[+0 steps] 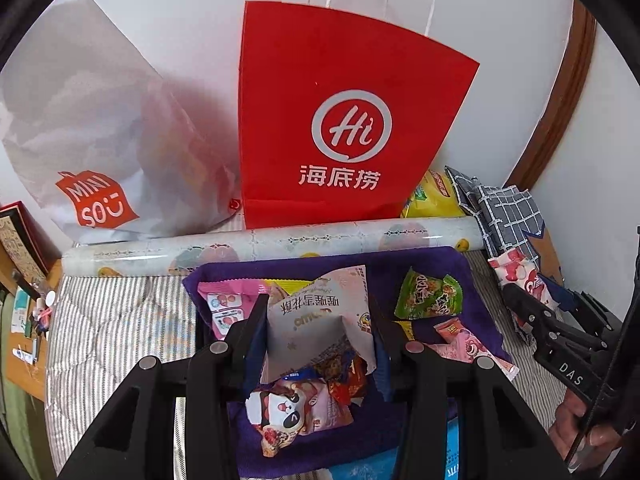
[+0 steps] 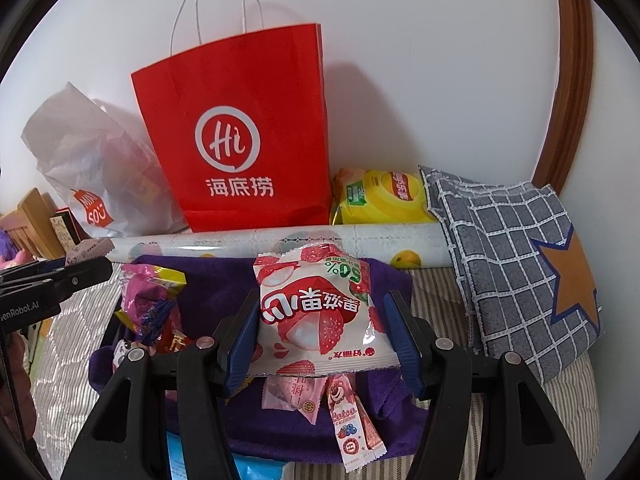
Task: Organize snacks
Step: 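Lower both held packets with both grippers onto the snack pile on the towel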
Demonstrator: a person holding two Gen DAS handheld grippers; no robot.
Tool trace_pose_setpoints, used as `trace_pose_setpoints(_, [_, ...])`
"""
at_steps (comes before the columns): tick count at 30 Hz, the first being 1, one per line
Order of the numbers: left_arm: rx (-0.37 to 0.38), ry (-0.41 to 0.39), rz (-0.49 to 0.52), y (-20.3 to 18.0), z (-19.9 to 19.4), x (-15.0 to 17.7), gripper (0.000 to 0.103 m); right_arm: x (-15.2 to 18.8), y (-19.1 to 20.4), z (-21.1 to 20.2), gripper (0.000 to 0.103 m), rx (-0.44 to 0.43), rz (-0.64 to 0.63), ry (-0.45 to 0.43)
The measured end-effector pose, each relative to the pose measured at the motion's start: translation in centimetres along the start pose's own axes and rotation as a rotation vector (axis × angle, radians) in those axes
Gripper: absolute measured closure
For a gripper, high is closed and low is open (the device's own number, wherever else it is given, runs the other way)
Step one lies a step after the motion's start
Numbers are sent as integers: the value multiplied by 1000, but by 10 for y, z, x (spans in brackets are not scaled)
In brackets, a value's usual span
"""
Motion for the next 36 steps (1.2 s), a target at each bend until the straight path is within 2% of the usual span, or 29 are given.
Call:
trace_pose_setpoints(25, [58,112,16,-29,63,11,61,31,0,51,43,-21,-2,115])
trace_pose_setpoints(36, [60,147,36,-37,81,19,59,42,3,67,43,-25,-16,167])
Point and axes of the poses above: each gripper's, at about its wrist camera, not at the fingertips, and z roughly the way its jaws point, y to its left, x to its underside, the point moved 2 cm from there along z, roughly the way its jaws point, and after that the axes turned 5 degrees about -y, right-handed, at the moved point
